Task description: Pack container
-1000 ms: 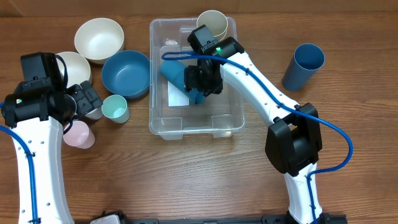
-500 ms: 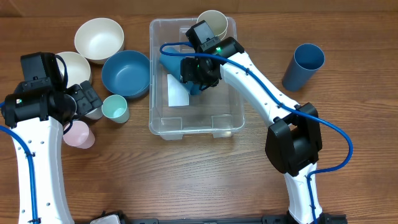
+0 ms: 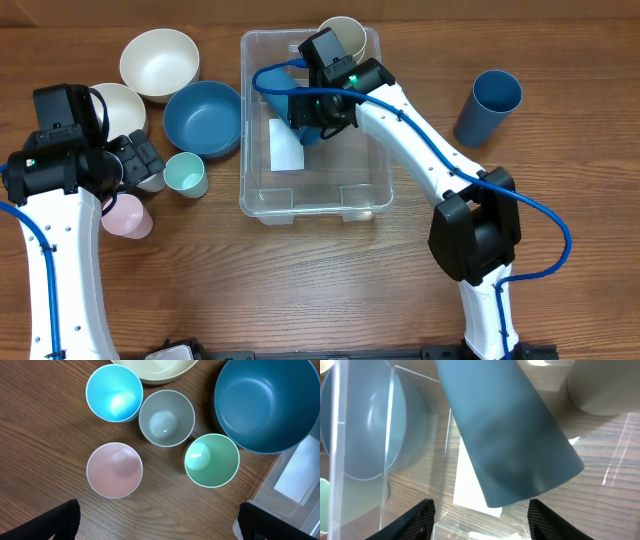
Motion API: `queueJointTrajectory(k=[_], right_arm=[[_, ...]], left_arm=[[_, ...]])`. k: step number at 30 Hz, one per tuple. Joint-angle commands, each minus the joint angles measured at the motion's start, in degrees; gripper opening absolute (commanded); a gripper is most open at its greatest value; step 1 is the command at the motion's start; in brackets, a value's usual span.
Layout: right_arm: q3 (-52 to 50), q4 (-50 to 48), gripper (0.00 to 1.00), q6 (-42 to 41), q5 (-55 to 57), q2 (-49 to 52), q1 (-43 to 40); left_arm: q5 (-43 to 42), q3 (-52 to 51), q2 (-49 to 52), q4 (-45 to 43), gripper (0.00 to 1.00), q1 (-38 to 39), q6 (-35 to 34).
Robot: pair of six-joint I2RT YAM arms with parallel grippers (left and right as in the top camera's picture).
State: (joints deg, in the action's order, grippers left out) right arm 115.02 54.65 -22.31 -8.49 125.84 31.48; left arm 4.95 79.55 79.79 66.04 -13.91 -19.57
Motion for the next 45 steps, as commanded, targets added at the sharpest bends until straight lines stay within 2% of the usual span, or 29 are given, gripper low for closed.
queueJointTrajectory(k=[1,9,12,19,28,35,45], right_arm=[[0.2,0.1,0.62,0.4,0.9,-3.6,0.1],[0.2,6.0,0.63,-0.5,0.7,-3.6,1.3],[0.2,7.6,0.64,-3.2,0.6,-3.6,2.0],[0.2,8.0,0.66,-3.2,0.9,-3.6,5.5],[-1.7,8.6,0.68,-3.2,6.3,-3.2,5.6],[-8.1,-0.2,0.68,-3.2,6.5,-3.0,5.6],[-8.2,-7.1,0.68,2.3,8.7,-3.0,5.4]], left_arm=[[-0.5,1.2,0.1,0.0,1.00,-0.2,-0.8],[-0.5,1.2,0.1,0.0,1.00,-0.2,-0.8],[-0.5,1.2,0.1,0.0,1.00,-0.2,-0.8],[-0.5,1.2,0.1,0.0,1.00,-0.2,-0.8],[-0.5,1.2,0.1,0.0,1.00,-0.2,-0.8],[-0.5,1.2,0.1,0.0,1.00,-0.2,-0.8],[-0.5,1.2,0.1,0.0,1.00,-0.2,-0.8]])
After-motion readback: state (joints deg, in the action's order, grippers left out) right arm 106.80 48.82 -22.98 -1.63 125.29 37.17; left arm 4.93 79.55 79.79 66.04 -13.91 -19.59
